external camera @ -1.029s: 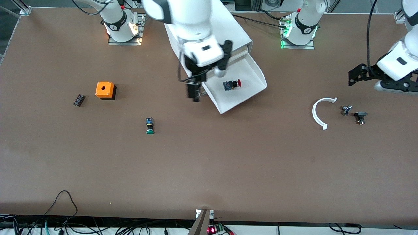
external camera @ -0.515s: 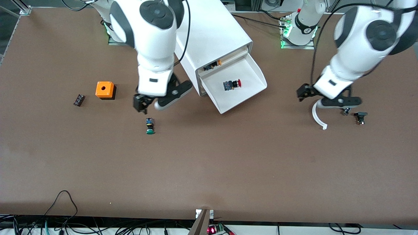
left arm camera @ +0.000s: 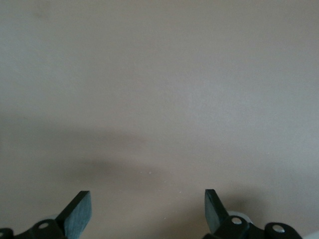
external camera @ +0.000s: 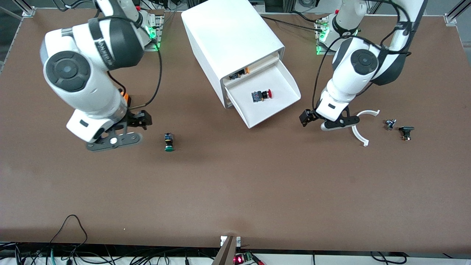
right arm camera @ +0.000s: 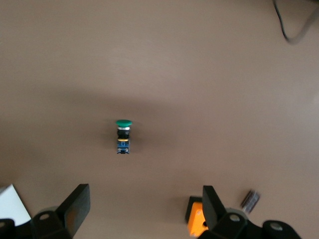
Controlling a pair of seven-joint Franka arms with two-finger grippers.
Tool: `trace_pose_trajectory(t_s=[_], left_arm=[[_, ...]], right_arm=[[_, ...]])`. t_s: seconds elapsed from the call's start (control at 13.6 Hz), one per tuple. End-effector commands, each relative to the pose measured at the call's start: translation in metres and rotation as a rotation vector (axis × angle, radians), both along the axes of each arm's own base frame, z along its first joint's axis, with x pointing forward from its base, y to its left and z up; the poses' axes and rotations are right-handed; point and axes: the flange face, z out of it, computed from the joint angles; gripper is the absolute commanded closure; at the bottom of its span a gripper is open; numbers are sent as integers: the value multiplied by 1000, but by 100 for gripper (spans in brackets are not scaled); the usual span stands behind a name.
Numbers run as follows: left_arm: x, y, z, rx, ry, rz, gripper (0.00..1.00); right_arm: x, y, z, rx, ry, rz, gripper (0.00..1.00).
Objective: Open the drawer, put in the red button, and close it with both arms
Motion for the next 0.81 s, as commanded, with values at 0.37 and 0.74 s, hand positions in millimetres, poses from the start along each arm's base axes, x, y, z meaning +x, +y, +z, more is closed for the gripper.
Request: trace_pose_trajectory(t_s=[0.37, 0.74], left_arm=[[-36, -52, -34, -27, 52, 19, 0], [-91, -116, -40, -33, 109, 10, 0]], right_arm=[[3, -153, 51, 25, -59, -394, 0], [-46, -248, 41, 98, 20, -328, 0]])
